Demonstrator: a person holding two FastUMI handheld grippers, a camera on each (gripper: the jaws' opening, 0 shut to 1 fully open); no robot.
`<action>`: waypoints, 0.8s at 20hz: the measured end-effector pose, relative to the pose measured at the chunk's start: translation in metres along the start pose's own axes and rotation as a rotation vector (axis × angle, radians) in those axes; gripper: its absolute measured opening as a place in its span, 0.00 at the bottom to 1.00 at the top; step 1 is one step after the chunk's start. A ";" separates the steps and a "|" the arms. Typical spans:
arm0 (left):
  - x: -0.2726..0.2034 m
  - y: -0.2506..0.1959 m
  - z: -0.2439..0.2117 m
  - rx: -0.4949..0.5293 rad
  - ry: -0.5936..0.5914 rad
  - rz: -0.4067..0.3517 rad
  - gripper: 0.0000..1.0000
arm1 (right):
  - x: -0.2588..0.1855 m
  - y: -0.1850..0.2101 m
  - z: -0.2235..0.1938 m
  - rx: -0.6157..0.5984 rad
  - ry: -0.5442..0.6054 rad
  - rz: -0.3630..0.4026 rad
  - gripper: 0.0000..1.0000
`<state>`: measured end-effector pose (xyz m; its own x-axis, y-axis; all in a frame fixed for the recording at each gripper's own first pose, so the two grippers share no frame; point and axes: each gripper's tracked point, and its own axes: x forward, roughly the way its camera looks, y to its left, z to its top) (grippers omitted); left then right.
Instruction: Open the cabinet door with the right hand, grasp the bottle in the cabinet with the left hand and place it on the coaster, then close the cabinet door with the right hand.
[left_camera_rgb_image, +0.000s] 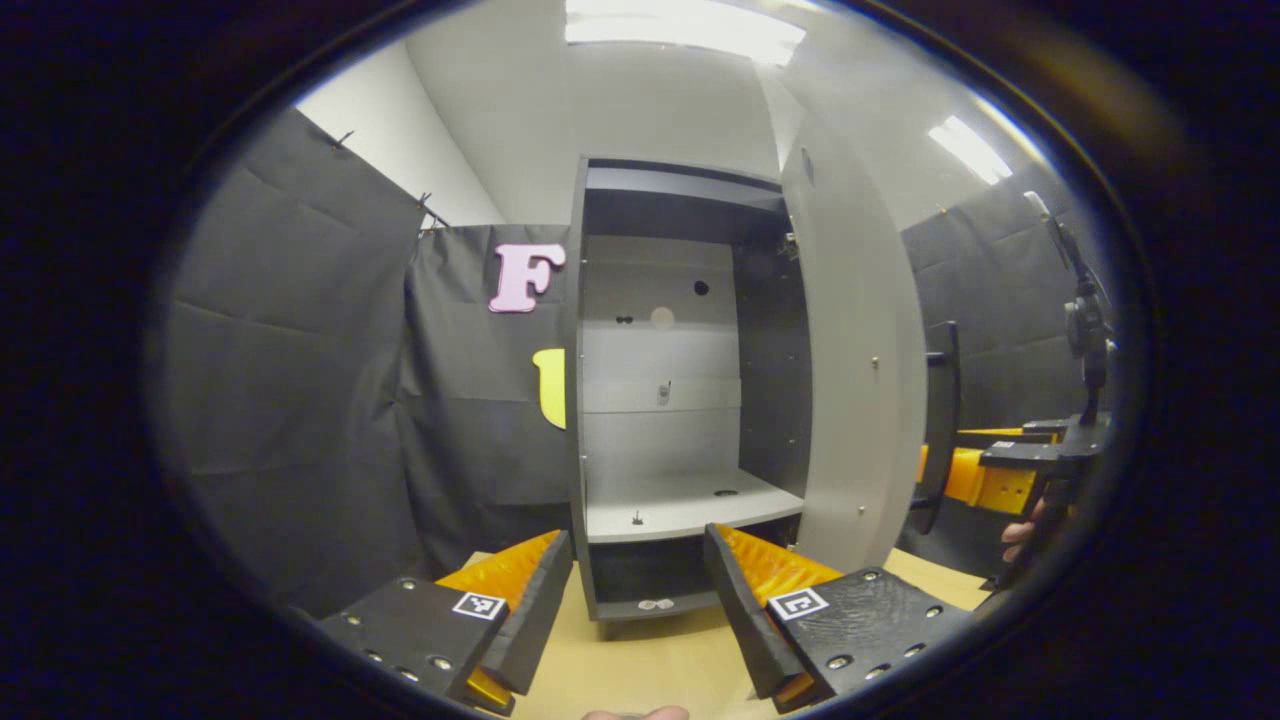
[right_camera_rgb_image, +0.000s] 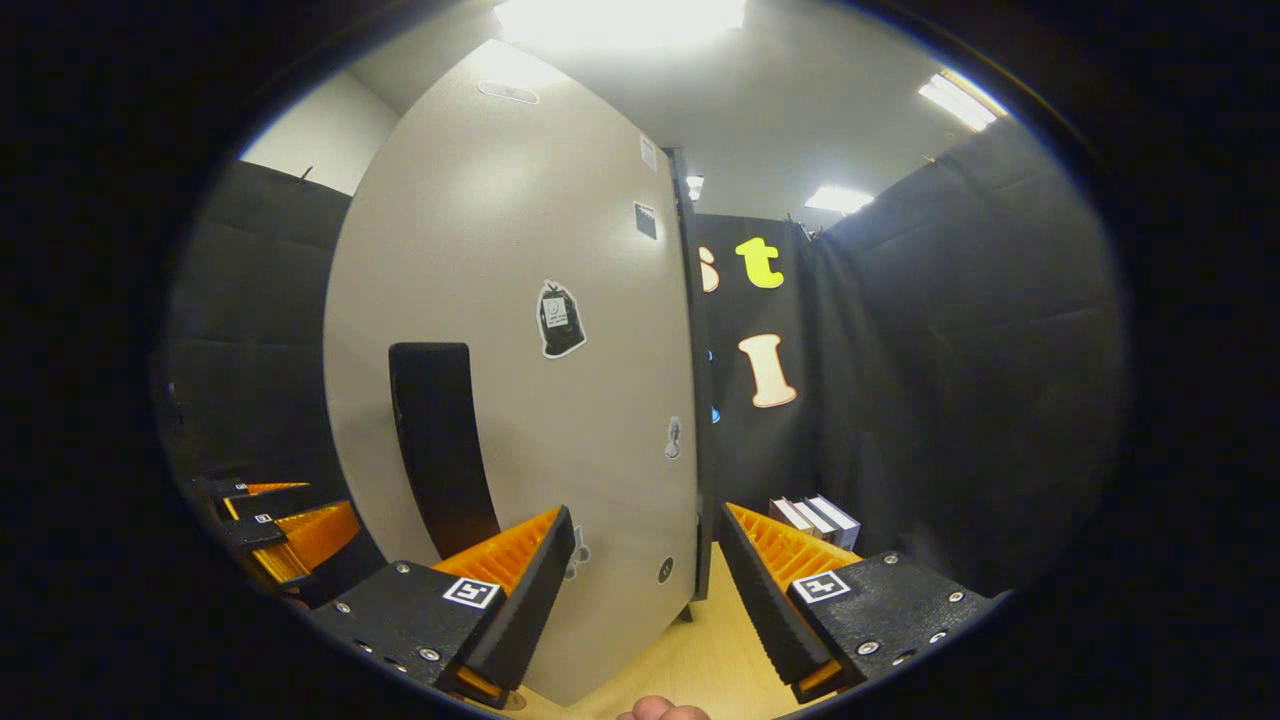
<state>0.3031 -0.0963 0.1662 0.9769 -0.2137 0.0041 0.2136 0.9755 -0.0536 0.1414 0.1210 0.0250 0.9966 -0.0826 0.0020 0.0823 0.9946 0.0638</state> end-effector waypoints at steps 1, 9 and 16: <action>0.001 0.002 -0.001 -0.003 -0.001 -0.005 0.78 | 0.004 0.011 0.000 -0.001 -0.011 0.010 0.91; 0.006 0.006 -0.006 -0.008 0.018 -0.015 0.78 | 0.022 0.044 0.003 -0.021 -0.016 0.033 0.92; 0.022 0.015 -0.001 0.015 0.043 0.043 0.78 | 0.033 0.042 -0.008 0.001 0.038 0.069 0.92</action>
<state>0.3275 -0.0865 0.1646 0.9841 -0.1728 -0.0407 0.1713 0.9845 -0.0380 0.1779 0.1602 0.0194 0.9994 -0.0112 -0.0317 0.0133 0.9977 0.0661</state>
